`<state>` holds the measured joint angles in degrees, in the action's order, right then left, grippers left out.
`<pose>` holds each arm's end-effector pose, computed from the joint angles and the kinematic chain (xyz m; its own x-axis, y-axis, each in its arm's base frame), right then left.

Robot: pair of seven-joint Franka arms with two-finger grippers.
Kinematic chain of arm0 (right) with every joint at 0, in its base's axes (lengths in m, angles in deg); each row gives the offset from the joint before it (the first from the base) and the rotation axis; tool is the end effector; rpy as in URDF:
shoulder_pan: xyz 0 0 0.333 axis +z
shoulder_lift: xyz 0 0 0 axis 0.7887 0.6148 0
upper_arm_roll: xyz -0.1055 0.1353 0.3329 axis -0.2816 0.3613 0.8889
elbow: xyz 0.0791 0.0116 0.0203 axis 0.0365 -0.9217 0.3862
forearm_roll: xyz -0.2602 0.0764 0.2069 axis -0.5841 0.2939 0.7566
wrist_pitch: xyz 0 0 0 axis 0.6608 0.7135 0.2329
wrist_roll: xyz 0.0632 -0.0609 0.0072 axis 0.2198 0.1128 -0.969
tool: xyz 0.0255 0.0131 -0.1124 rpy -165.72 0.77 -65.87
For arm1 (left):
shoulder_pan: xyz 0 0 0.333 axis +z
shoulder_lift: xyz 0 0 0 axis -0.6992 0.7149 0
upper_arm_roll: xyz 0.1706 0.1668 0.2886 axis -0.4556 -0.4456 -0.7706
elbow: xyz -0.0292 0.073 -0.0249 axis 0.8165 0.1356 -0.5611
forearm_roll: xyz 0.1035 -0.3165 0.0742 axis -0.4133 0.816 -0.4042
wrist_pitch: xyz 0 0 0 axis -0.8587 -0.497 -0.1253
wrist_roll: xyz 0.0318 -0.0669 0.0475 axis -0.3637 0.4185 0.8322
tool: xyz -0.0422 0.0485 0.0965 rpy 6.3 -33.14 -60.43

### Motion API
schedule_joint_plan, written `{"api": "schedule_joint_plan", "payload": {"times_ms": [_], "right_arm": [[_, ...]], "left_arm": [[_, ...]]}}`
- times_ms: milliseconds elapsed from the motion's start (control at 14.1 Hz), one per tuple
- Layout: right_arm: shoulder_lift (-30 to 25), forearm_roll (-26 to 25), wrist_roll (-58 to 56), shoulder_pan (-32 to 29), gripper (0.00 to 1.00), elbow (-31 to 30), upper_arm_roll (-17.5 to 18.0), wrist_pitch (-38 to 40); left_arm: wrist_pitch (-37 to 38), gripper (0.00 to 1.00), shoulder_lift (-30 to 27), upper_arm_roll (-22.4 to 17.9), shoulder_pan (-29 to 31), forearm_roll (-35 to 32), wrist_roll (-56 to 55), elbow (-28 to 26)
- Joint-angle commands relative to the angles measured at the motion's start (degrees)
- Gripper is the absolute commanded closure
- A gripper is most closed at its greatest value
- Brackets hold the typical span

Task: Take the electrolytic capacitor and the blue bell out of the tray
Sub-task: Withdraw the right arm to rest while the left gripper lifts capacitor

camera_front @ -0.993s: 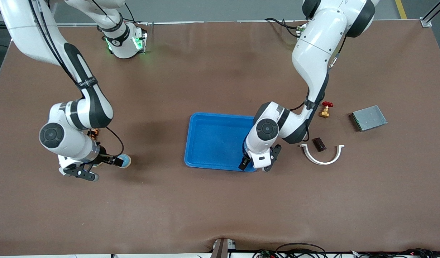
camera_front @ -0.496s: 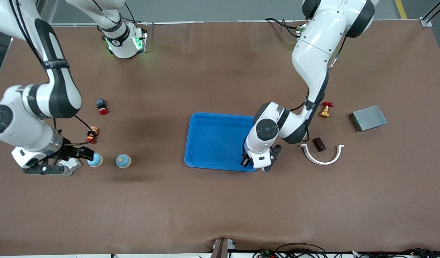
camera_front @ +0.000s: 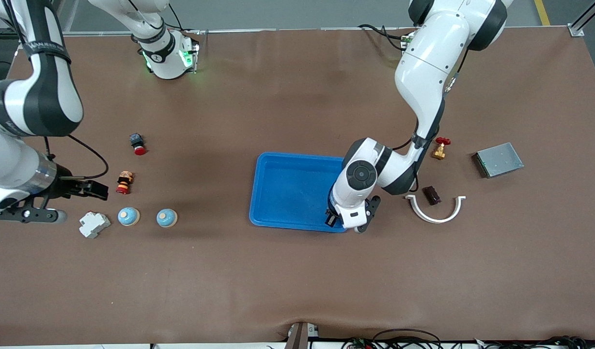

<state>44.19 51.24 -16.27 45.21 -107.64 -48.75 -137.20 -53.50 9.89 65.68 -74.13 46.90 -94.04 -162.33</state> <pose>0.6126 -0.0029 0.5430 0.9979 -0.0595 -0.0261 -0.0579 -0.9967 0.0575 0.6258 -0.4015 0.2591 0.5149 0.8545 -0.0692 0.8564 -0.5091 0.0854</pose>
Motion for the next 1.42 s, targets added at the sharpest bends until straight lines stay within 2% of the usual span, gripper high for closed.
{"api": "schedule_joint_plan", "payload": {"times_ms": [0,284,567,709,1064,1348], "right_arm": [[0.1,0.0,0.9,0.2,0.0,3.3,0.3,2.9],[-1.0,0.1,1.1,0.2,0.0,3.9,0.3,6.4],[-2.9,0.0,3.1,0.0,0.0,4.0,-0.1,10.0],[-4.7,0.2,3.3,-0.4,0.0,4.2,-0.3,10.4],[-8.1,-0.1,2.2,-2.5,0.0,4.3,-0.1,14.1],[-8.3,0.3,2.6,-1.4,0.0,4.0,-1.1,14.3]], "left_arm": [[2.9,1.0,-3.1,-0.3,0.6,-1.4,-1.6,0.1],[8.0,1.0,-7.5,-0.8,3.6,-1.8,1.1,0.2],[14.1,1.0,-10.5,-0.9,8.7,-1.8,11.0,0.2],[16.9,1.0,-11.4,-0.8,11.3,-4.9,14.2,0.1],[17.4,1.0,-11.5,-0.8,17.8,-7.1,23.4,0.0],[17.4,1.0,-10.6,-0.8,21.2,-7.8,28.3,-0.5]]}}
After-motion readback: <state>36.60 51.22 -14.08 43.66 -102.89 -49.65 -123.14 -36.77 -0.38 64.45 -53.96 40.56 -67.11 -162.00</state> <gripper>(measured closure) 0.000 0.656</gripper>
